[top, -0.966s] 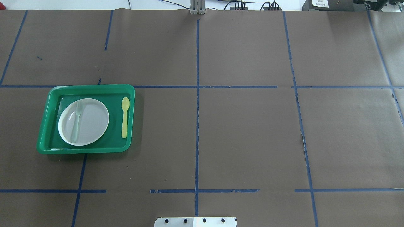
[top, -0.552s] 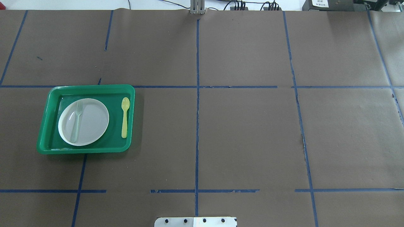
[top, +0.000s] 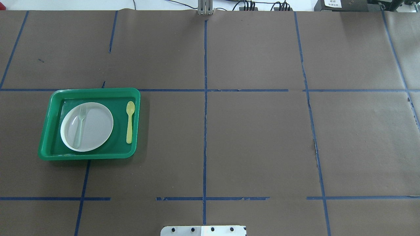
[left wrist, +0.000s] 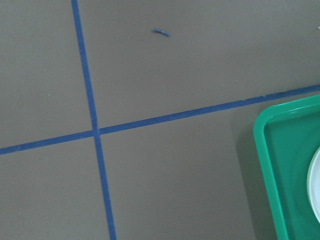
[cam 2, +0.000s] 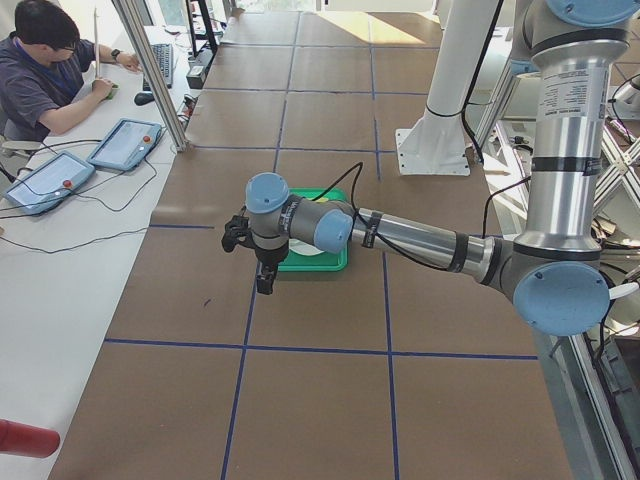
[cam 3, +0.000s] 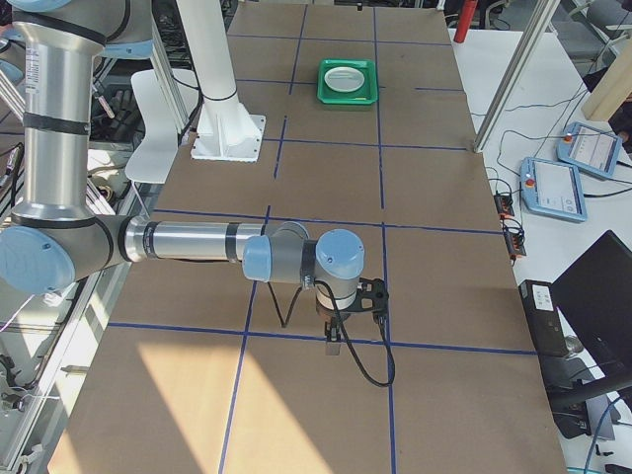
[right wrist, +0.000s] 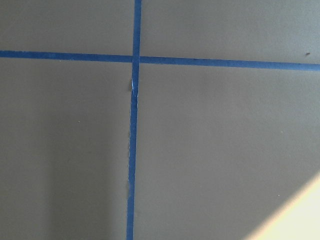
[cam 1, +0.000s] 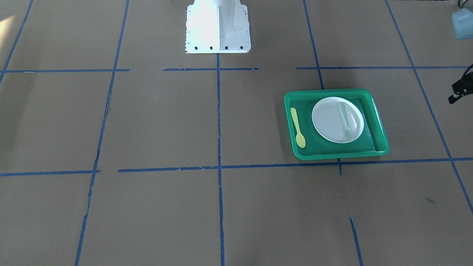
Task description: Place fork
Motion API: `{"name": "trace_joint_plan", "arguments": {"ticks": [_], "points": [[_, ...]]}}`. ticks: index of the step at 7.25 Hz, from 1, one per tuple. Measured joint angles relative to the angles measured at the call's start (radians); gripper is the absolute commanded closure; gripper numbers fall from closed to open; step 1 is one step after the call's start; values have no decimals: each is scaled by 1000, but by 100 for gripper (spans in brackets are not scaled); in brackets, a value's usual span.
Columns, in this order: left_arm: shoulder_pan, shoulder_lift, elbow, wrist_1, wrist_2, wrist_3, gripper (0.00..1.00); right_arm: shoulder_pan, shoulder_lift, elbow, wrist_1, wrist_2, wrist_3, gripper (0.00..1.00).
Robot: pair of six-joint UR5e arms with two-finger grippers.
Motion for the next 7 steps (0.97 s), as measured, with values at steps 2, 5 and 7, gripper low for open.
{"name": "trace_joint_plan", "arguments": {"ticks": [2,5,7], "points": [[148,-4,-7,-190,68,-284,0,0,0,0,0,0,0,0],[351,-42,-3,-265,190,-578,2,0,0,0,0,0,0,0],[464,-50,29,-359,261,-719,8,0,0,0,0,0,0,0]]}}
